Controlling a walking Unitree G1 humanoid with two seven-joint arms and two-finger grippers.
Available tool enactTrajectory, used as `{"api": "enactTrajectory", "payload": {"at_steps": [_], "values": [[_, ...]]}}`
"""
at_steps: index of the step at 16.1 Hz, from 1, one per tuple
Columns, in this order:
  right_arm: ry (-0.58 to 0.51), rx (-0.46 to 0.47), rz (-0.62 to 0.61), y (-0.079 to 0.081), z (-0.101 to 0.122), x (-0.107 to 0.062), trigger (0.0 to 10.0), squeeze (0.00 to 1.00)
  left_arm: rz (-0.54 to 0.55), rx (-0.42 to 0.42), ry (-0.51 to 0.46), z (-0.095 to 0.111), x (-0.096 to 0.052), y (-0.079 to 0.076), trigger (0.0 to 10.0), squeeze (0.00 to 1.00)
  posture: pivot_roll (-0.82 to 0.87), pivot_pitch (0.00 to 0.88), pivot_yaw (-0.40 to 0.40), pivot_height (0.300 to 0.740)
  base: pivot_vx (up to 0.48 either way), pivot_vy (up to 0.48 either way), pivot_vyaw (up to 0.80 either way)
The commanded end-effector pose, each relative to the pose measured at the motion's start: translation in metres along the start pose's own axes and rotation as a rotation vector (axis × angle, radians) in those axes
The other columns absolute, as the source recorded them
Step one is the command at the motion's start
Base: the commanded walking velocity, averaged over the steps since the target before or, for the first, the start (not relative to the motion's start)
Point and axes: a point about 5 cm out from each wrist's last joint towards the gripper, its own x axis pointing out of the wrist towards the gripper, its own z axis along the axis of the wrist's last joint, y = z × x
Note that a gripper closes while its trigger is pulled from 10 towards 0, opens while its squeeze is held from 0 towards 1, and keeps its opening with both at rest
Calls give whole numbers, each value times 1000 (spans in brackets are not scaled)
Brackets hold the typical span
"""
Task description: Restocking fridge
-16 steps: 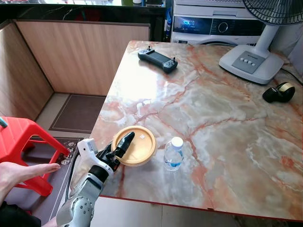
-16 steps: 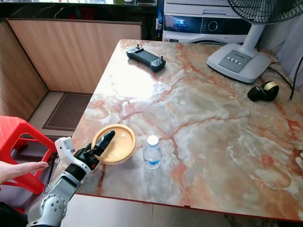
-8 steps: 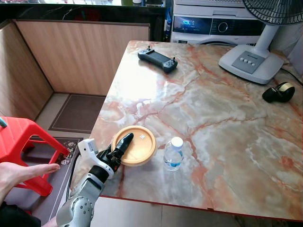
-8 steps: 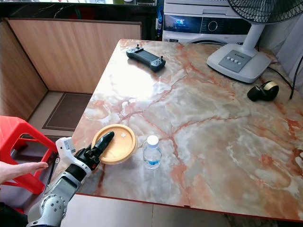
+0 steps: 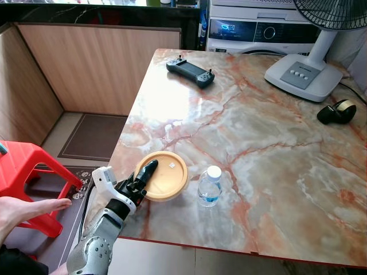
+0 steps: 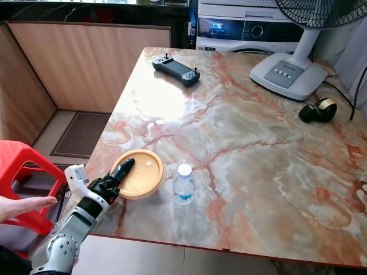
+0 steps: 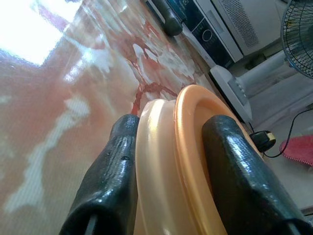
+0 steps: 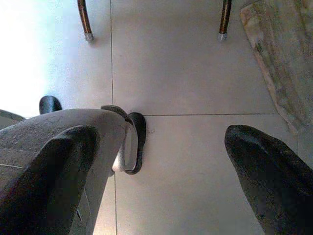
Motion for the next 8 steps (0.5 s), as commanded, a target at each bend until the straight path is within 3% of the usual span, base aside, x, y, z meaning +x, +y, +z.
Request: {"api": "enactTrajectory", "payload": {"at_steps": [1,8], "values": [[14,-6,-9,-4,-4,-3,10000,0,36,7,21,-3,-4,7,0,0,89,129,-70,740,0,0,0],[15,-9,-6,-4,-4,-3,10000,0,80,7,-62,10,-6,7,0,0,92,128,-74,740,0,0,0]]}}
